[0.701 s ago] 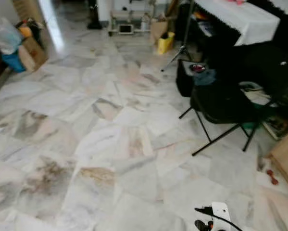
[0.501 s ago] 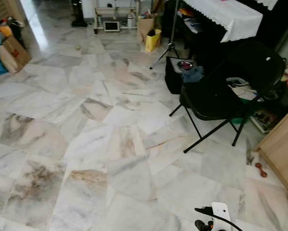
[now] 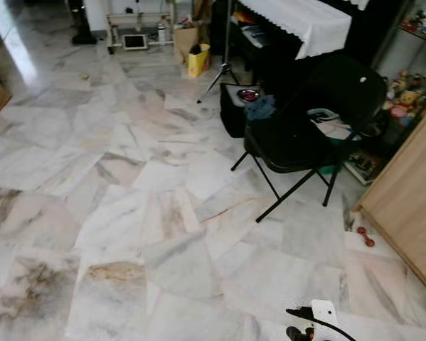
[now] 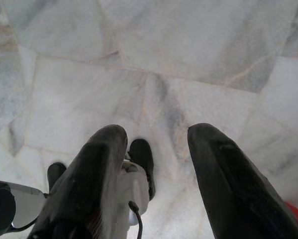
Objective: Hang keys on a hook
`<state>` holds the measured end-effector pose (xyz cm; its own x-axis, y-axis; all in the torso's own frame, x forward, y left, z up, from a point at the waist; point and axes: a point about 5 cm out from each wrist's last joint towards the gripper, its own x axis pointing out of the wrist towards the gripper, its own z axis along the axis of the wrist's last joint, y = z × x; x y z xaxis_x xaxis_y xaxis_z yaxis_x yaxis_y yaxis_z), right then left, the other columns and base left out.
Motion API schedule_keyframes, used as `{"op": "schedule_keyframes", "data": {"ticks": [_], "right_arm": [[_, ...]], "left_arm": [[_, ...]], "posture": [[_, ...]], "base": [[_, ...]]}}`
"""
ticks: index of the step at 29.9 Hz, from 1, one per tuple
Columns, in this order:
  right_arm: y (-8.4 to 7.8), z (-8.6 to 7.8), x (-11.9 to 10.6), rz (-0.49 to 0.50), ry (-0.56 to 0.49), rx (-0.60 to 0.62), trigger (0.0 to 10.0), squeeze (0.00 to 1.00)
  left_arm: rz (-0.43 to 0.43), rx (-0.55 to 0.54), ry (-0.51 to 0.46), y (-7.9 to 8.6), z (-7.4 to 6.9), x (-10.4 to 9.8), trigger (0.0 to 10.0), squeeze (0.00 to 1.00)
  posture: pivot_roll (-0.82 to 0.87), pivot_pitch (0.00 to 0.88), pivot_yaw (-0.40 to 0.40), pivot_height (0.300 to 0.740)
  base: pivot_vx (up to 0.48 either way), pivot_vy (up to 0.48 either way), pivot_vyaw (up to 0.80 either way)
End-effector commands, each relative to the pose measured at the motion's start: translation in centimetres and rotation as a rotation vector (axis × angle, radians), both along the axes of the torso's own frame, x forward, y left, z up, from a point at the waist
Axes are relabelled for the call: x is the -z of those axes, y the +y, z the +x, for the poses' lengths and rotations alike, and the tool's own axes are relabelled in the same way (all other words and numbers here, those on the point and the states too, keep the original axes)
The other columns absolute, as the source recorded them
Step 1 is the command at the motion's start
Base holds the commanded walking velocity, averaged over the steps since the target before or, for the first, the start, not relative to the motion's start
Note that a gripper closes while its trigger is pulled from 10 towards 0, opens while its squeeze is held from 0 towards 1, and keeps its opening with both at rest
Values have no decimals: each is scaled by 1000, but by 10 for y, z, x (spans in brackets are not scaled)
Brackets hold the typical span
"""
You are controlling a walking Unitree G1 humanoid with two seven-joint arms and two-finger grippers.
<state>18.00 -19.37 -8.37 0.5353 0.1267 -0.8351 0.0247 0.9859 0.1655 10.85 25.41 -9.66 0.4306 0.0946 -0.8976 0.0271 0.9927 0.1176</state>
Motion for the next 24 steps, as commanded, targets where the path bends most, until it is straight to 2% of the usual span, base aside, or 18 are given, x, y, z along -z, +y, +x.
{"op": "schedule_keyframes", "data": {"ticks": [1,24], "right_arm": [[-1,-4,2,-7,13,-4,10000,0],[0,-4,2,-23,12,5,10000,0]], "left_arm": [[0,10,24,0,-5,2,10000,0],[8,11,24,2,-6,1,10000,0]], "posture": [[100,0,-29,740],[113,2,-27,740]], "base": [[0,0,-712],[0,0,-711]]}}
